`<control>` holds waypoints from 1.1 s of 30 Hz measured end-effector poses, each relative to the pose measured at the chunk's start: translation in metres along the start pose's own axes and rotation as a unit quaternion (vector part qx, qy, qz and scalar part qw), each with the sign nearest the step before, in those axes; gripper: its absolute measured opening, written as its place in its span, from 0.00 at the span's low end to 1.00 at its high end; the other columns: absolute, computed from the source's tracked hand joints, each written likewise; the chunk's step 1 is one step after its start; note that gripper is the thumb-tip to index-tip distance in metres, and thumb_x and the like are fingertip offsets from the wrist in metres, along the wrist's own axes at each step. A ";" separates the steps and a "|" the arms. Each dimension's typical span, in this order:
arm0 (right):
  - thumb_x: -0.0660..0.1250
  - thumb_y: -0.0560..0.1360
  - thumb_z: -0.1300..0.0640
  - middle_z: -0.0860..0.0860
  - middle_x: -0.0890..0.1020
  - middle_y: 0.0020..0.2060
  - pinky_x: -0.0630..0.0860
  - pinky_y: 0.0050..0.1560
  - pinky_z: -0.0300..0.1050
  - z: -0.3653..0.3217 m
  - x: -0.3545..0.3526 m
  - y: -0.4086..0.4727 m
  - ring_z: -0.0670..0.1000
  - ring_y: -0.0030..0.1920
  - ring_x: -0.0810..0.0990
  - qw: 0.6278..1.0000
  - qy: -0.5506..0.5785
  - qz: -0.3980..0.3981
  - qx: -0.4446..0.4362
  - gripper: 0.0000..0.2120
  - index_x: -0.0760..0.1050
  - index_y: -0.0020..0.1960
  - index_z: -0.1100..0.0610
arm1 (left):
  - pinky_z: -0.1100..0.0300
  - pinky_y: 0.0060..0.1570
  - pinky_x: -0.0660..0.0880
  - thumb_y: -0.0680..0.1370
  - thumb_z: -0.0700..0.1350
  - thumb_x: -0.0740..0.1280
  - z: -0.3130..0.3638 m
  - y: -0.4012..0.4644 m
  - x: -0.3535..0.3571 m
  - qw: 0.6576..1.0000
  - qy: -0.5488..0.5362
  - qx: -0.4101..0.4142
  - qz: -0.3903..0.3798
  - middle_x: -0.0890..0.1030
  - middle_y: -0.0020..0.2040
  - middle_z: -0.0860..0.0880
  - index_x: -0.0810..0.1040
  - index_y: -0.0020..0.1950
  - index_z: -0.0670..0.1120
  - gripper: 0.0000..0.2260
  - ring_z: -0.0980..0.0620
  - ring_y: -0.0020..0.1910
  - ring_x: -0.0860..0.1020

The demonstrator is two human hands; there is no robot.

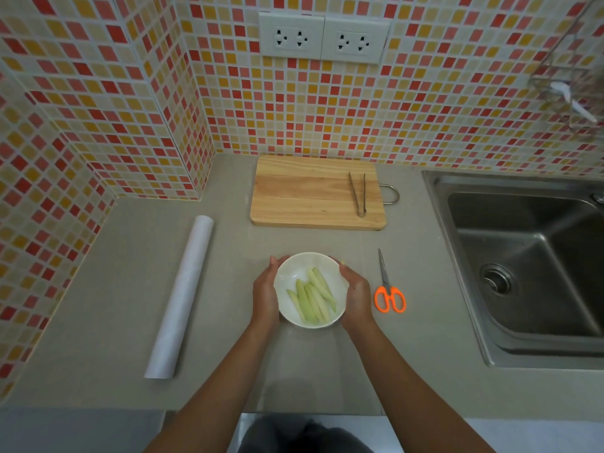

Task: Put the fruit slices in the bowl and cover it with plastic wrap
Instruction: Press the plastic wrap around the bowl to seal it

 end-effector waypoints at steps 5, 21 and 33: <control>0.55 0.78 0.59 0.65 0.75 0.61 0.63 0.70 0.65 0.002 0.001 0.001 0.66 0.64 0.72 1.000 0.019 -0.016 -0.005 0.21 0.70 0.67 0.67 | 0.64 0.47 0.79 0.82 0.49 0.57 -0.007 -0.013 -0.002 0.996 0.037 0.077 0.022 0.83 0.54 0.46 0.81 0.58 0.45 0.16 0.49 0.53 0.81; 0.60 0.78 0.61 0.55 0.79 0.41 0.73 0.43 0.41 -0.021 -0.011 -0.007 0.49 0.42 0.77 0.979 -0.126 0.051 -0.152 0.10 0.79 0.49 0.64 | 0.57 0.61 0.71 0.81 0.62 0.46 0.039 0.011 0.001 0.981 0.170 0.091 0.019 0.83 0.56 0.48 0.80 0.59 0.47 0.29 0.52 0.56 0.79; 0.57 0.80 0.49 0.57 0.81 0.56 0.71 0.63 0.55 -0.010 0.009 0.012 0.58 0.59 0.78 0.988 -0.130 -0.085 -0.023 0.18 0.79 0.59 0.57 | 0.61 0.58 0.72 0.82 0.50 0.57 0.000 -0.027 0.014 0.985 -0.015 0.131 0.108 0.81 0.55 0.56 0.79 0.58 0.50 0.13 0.55 0.57 0.78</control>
Point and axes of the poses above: each hand's wrist, its own y-axis towards the middle knuckle, its own x-axis out of the palm, z = x × y, the point moved 4 cm from there along y, towards the middle knuckle
